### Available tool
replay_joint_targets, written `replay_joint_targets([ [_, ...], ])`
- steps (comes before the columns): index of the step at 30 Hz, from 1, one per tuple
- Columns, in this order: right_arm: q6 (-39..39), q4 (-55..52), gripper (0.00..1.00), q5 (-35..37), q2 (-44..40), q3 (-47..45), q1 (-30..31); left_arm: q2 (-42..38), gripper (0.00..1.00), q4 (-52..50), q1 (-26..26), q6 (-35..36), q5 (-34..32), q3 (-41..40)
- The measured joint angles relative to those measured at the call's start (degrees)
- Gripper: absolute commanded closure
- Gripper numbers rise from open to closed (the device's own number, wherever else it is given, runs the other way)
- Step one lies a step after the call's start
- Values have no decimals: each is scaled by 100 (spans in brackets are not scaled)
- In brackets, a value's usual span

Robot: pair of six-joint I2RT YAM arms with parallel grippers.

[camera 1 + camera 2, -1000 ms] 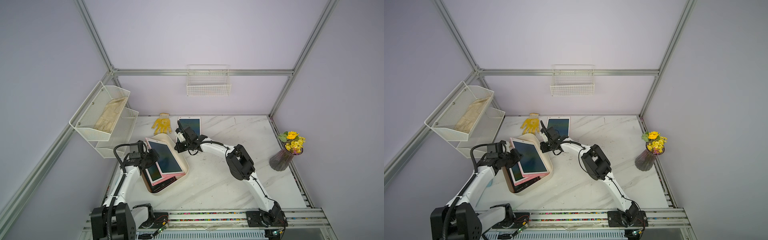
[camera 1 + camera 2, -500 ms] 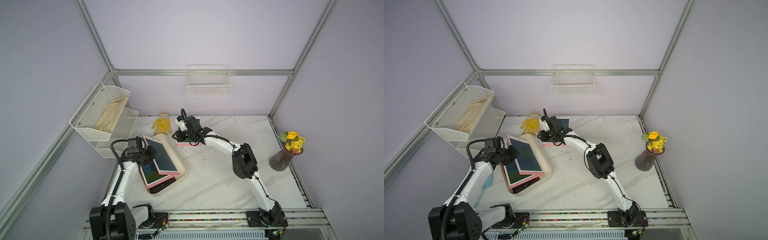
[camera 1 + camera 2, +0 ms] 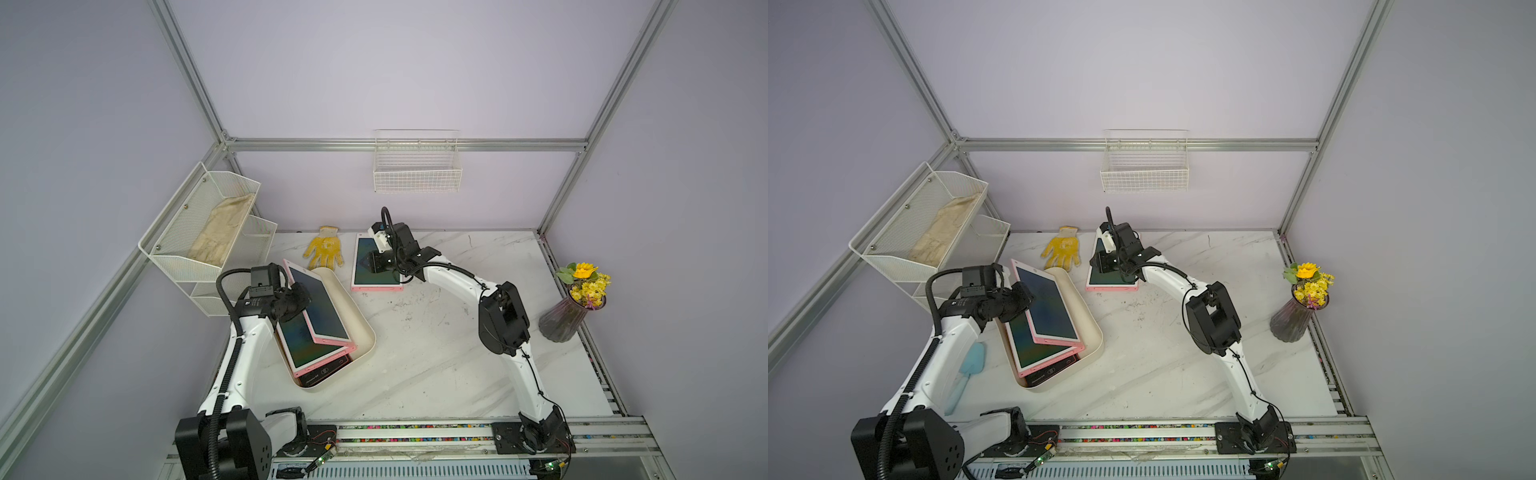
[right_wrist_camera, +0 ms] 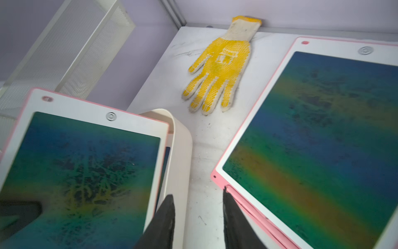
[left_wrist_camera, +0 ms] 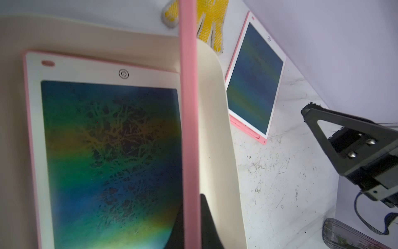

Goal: Take out the writing tablet from the storage box
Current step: Pick up the writing tablet from the storage box.

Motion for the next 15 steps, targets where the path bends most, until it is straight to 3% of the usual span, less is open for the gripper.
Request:
replay_joint_targets([
  [9,7,227,60,-107,-481,-586,-407,15,100,-26,7,144,96,520],
  [15,2,376,60,-629,-616,-925,-472,107,100,-90,-7,129,387,527],
])
